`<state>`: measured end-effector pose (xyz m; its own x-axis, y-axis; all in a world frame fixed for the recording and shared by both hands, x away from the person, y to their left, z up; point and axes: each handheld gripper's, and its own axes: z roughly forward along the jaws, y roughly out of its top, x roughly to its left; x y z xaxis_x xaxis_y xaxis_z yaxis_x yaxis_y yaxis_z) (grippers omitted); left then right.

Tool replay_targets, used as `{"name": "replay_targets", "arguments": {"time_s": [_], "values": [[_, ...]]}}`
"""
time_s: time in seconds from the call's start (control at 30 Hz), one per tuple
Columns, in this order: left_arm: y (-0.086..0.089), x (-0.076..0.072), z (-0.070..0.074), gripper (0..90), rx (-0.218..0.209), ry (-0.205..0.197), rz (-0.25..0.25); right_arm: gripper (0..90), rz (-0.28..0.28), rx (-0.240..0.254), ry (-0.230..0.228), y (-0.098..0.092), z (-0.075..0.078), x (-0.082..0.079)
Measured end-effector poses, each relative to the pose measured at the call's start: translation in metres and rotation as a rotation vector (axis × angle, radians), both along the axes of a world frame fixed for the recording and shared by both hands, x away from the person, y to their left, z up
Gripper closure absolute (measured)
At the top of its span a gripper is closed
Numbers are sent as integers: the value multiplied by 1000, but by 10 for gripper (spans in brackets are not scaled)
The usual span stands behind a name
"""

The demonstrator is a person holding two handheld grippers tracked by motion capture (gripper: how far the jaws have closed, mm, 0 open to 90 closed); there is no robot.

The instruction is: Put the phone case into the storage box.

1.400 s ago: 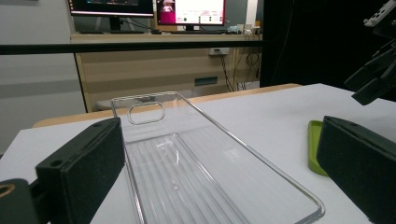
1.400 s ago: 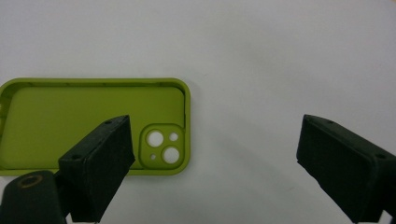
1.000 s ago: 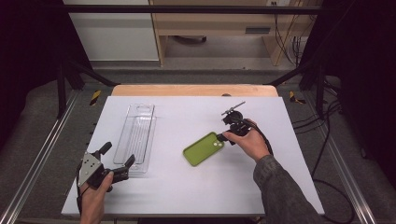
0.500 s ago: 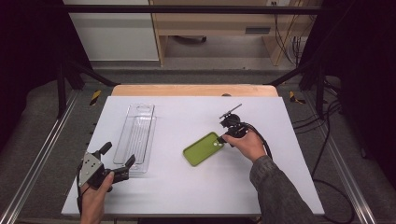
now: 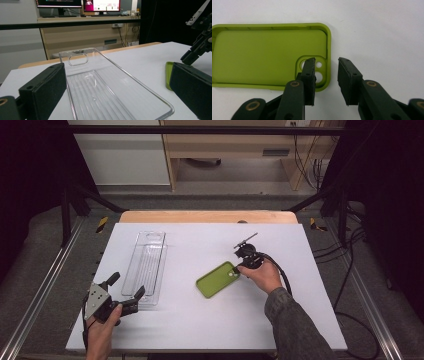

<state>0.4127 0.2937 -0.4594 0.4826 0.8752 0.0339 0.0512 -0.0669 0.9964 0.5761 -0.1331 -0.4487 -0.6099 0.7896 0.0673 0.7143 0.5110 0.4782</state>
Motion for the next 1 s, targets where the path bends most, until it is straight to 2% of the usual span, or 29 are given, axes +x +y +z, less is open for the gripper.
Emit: {"name": "replay_targets", "arguments": {"time_s": [0.17, 0.33, 0.7, 1.0], "values": [[0, 0, 0, 9, -1, -2, 1, 706, -14, 13, 6, -1, -3, 0], [0, 0, 0, 9, 1, -2, 2, 719, -14, 2, 15, -2, -7, -2], [-1, 0, 0, 9, 14, -4, 0, 743, -14, 13, 6, -1, -10, -2], [-2, 0, 0, 9, 15, -3, 0, 760, -6, 2, 2, 0, -12, -2]]}}
